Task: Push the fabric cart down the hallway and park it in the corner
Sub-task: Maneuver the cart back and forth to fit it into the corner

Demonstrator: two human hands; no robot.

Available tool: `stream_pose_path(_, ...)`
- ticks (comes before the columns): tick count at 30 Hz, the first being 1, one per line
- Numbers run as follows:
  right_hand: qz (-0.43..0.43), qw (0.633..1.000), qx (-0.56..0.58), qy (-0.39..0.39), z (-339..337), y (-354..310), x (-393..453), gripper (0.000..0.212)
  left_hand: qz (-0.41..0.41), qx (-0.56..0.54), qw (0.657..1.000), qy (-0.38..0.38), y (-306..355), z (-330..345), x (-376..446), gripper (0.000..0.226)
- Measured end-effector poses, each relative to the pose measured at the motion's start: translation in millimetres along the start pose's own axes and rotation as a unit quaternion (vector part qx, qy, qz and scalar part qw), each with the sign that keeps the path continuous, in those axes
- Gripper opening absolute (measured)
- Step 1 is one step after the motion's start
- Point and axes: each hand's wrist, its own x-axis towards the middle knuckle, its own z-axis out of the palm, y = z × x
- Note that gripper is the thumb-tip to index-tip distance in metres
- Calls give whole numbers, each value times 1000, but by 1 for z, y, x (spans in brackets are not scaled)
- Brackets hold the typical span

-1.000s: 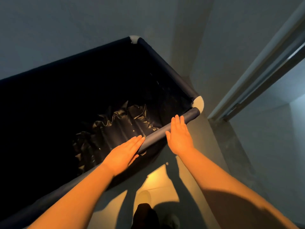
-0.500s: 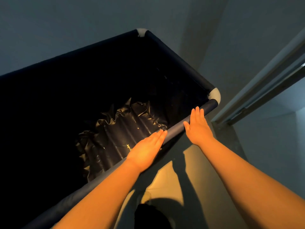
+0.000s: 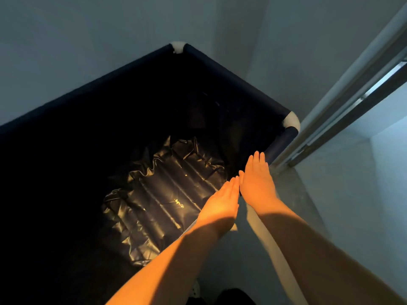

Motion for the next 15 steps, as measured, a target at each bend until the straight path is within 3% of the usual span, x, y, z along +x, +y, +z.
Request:
stream_pose_path(9, 0, 999, 31, -32, -16, 62, 71, 54, 17, -48, 998, 28, 28, 1, 97, 64)
stream_pose_path(13, 4, 994, -33, 103, -22, 88, 85, 47, 19, -42, 999, 5, 38, -4, 130, 68)
stream_pose_path(15, 11, 992, -24, 121, -25, 95, 95, 42, 23, -19, 1000, -3, 36, -7, 142, 63)
